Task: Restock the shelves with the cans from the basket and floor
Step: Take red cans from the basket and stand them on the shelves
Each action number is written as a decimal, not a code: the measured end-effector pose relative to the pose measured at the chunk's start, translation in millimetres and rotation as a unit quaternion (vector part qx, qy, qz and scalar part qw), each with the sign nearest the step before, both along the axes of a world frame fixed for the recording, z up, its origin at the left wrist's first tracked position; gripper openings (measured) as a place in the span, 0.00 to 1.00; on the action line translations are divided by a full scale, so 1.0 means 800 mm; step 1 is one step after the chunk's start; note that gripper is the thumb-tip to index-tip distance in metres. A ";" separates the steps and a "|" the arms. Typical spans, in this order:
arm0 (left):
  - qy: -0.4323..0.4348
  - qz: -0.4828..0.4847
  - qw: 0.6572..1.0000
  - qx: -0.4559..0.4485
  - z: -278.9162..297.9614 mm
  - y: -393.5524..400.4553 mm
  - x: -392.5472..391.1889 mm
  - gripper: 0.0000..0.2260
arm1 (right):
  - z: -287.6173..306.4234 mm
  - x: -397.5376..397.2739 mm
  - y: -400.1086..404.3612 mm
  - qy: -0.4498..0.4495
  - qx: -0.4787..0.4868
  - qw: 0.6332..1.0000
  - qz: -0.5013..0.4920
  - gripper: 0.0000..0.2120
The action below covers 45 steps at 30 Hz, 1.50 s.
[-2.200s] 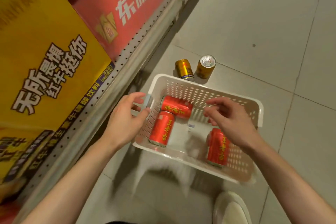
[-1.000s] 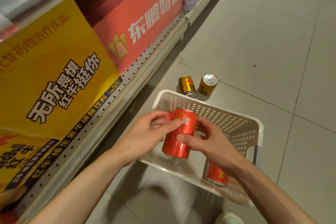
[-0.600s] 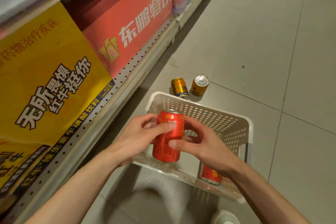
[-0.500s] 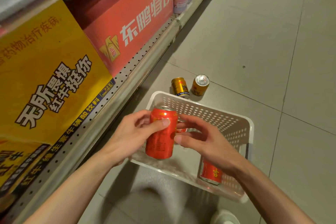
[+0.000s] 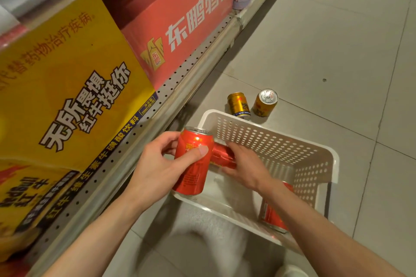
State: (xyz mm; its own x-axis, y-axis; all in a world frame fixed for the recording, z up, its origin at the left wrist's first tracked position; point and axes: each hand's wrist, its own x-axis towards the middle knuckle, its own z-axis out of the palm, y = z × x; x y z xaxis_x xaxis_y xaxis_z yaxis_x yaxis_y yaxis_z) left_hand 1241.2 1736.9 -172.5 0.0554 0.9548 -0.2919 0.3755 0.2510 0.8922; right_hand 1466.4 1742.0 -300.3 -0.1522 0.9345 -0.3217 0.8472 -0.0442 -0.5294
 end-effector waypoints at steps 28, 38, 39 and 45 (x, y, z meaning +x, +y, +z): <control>0.014 -0.001 1.000 -0.002 -0.001 -0.001 0.001 0.26 | -0.007 0.032 -0.042 0.214 -0.042 0.963 -0.161 0.39; 0.009 0.017 1.000 0.007 0.005 0.000 -0.003 0.23 | -0.003 0.020 -0.040 0.288 -0.067 0.935 -0.195 0.35; 0.007 0.023 1.000 0.012 0.005 0.000 -0.002 0.23 | 0.000 0.021 -0.039 0.297 -0.067 0.931 -0.202 0.34; -0.005 0.059 0.998 0.034 0.055 -0.007 0.015 0.24 | 0.093 0.037 -0.051 0.342 -0.061 0.906 -0.242 0.38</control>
State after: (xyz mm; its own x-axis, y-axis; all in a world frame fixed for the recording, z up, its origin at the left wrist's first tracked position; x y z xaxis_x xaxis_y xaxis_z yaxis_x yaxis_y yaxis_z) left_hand 1253.0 1731.1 -128.1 -0.0554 0.9725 -0.2260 0.3378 0.2313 0.9123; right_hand 1495.6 1701.3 -226.2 0.0632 0.9091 -0.4117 0.1886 -0.4160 -0.8896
